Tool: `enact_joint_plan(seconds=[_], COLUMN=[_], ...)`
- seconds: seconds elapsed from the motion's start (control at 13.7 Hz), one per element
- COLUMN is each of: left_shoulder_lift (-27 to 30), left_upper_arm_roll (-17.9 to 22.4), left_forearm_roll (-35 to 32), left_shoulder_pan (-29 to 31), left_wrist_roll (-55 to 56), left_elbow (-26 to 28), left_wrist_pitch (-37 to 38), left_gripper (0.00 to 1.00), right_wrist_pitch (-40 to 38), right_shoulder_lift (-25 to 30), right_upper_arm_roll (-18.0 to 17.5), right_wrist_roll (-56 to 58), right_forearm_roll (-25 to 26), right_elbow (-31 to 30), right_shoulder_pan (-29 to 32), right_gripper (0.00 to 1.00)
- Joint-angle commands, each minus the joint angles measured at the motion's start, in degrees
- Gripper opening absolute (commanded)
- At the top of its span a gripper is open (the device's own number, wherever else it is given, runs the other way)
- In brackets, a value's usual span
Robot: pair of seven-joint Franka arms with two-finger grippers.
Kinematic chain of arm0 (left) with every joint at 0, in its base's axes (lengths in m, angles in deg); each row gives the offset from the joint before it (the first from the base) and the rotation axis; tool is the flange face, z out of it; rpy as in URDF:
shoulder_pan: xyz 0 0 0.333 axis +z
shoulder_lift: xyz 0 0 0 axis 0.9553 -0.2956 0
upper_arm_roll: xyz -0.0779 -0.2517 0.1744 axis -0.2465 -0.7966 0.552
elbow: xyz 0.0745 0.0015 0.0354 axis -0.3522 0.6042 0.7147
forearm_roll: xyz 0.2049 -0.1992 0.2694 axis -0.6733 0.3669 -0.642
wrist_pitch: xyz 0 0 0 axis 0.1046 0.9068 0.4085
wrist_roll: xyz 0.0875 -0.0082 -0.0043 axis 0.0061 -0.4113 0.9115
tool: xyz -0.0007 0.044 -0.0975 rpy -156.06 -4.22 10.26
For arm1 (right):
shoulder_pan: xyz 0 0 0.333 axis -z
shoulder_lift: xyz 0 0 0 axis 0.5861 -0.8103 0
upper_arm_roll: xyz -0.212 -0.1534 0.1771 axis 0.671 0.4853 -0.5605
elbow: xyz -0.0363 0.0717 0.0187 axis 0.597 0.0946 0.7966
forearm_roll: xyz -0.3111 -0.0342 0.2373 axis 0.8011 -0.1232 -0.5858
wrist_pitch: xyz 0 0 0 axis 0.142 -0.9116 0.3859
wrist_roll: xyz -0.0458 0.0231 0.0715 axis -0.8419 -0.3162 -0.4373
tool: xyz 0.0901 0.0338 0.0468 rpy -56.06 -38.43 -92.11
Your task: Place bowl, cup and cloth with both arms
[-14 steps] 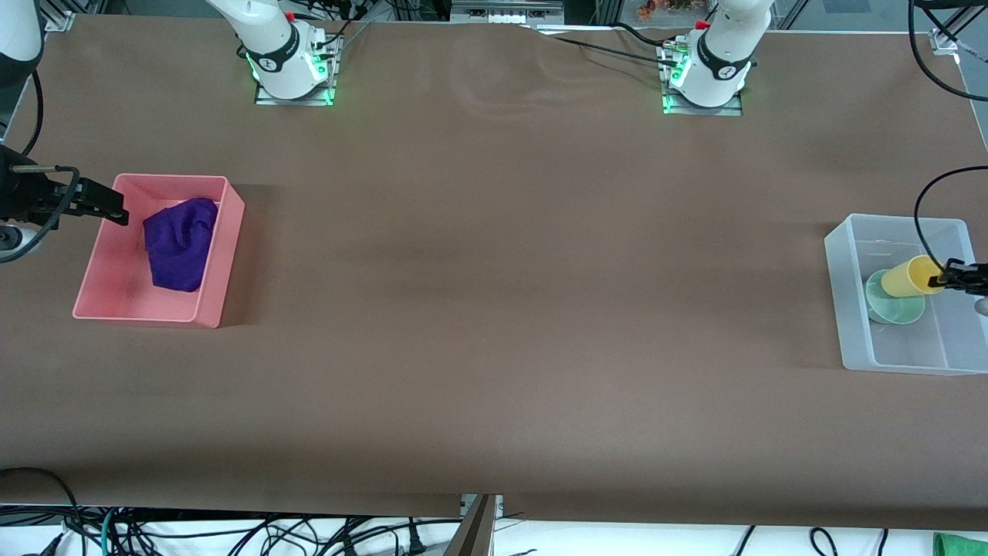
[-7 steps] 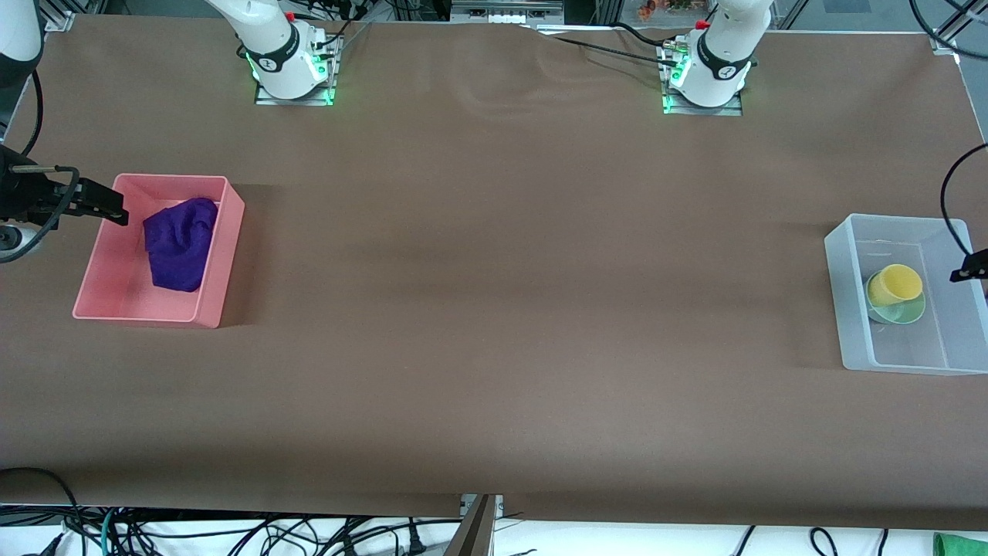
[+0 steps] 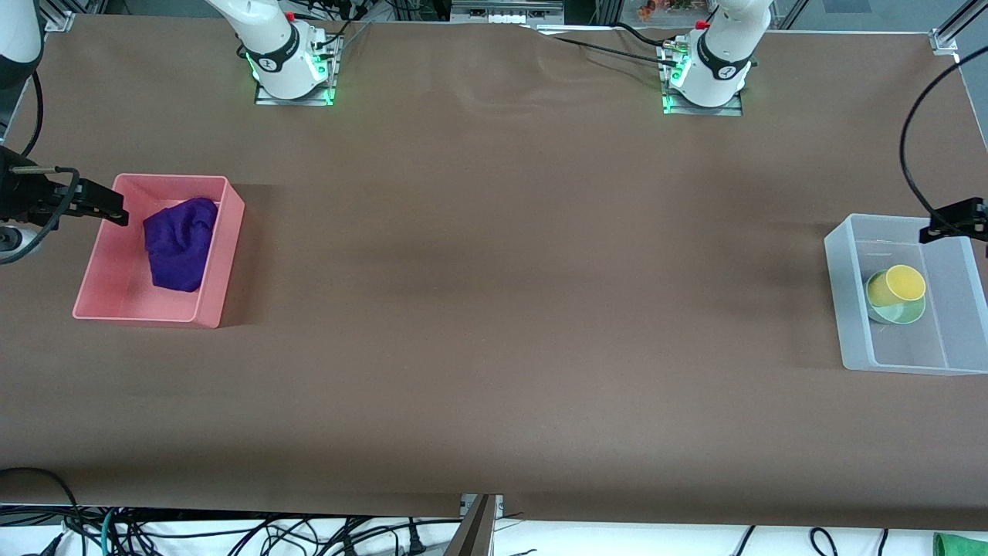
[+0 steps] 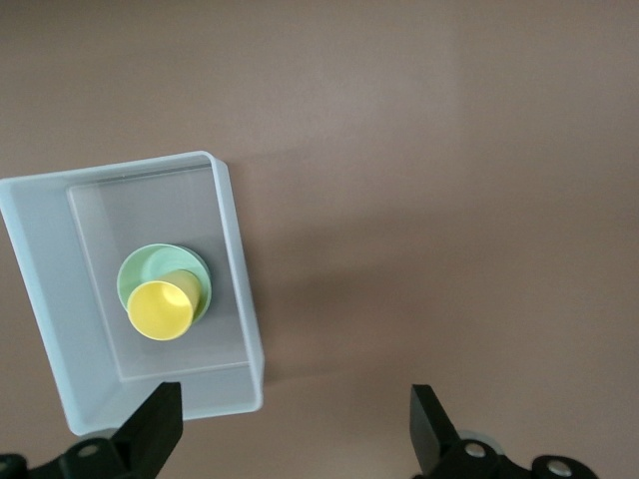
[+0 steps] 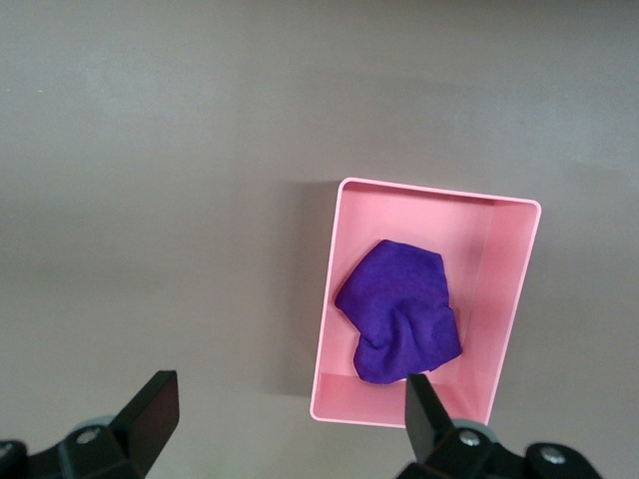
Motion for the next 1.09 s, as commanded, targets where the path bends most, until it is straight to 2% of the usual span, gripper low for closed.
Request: enact_joint_plan(seconds=[0.0, 0.07, 0.22, 0.29, 0.36, 0.44, 0.51, 1.02], left_shoulder_lift=[3.3, 4.5, 6.8, 9.5, 15.1, 20.0, 21.3, 19.6], left_upper_arm_roll=[5.8, 12.2, 26.7, 30.7, 31.6, 34.4, 35.2, 35.2], left_forearm_roll=[2.9, 7.4, 9.0, 9.1, 9.1, 9.2, 9.2, 9.7], left_shoulder_pan=[-7.0, -12.7, -27.5, -32.5, -35.6, -37.9, -38.6, -37.9], left_wrist_roll=[6.9, 8.6, 9.0, 9.2, 10.9, 14.0, 16.3, 16.3], left_elbow=[1.7, 1.8, 2.2, 5.9, 14.8, 21.9, 24.3, 22.6], left_wrist_pitch=[0.4, 0.4, 0.4, 0.5, -1.4, -5.7, -7.7, -7.3], left_gripper=[1.0, 1.0, 1.0, 1.0, 1.0, 1.0, 1.0, 1.0], right_wrist_pitch=[-0.5, -0.5, -0.5, -0.5, -0.5, -0.5, -0.5, -0.5], right_shoulder_lift=[0.2, 0.2, 0.1, 0.1, 0.1, 0.2, 0.1, 0.1], right_upper_arm_roll=[-0.1, -0.1, -0.1, -0.1, -0.1, 0.0, 0.0, 0.0], right_wrist_roll=[-0.4, -0.4, -0.4, -0.4, -0.4, -0.4, -0.4, -0.3], right_forearm_roll=[-0.9, -0.9, -0.9, -0.9, -0.9, -0.9, -0.9, -0.9], right_elbow=[0.2, 0.2, 0.2, 0.2, 0.2, 0.2, 0.2, 0.2], right_shoulder_pan=[0.2, 0.3, 0.3, 0.3, 0.3, 0.3, 0.3, 0.3], right_gripper=[1.0, 1.0, 1.0, 1.0, 1.0, 1.0, 1.0, 1.0])
